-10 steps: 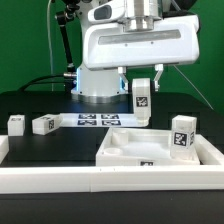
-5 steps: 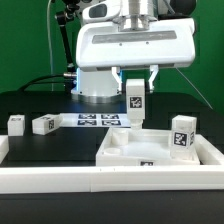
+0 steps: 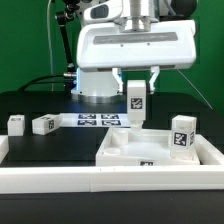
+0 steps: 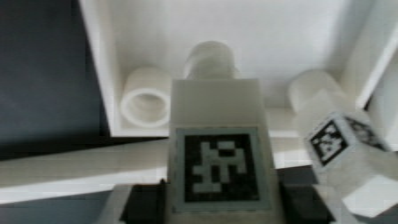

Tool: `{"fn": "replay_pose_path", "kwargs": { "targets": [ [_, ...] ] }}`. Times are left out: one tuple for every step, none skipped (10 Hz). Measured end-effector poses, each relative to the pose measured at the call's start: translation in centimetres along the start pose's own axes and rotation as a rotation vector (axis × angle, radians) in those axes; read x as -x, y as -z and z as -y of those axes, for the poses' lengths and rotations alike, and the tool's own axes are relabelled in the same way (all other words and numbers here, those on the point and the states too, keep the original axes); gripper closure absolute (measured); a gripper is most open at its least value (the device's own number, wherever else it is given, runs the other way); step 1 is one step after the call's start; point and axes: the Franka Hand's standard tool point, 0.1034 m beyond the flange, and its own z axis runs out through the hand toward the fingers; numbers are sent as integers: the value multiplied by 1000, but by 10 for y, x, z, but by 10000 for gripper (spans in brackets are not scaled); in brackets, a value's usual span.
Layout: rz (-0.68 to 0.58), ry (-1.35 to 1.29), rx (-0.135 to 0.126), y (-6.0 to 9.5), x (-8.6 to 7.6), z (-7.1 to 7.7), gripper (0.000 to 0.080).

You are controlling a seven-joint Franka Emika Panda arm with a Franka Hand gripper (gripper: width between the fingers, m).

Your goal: Assemble square table

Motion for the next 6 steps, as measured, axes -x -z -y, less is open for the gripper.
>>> {"fn": "replay_pose_path", "kwargs": {
  "targets": [
    [-6,6,6,-5,-8,-7,509],
    [-9,18,10,-10,-12,-10,509],
    [-24,17,14,-10,-16,-12,509],
    [-35,20,17,-10,-14,-12,509],
    [-42,20,18,-10,-15,-13,509],
    [-122,25,35,-8,-20,-17,509]
  ]
}}
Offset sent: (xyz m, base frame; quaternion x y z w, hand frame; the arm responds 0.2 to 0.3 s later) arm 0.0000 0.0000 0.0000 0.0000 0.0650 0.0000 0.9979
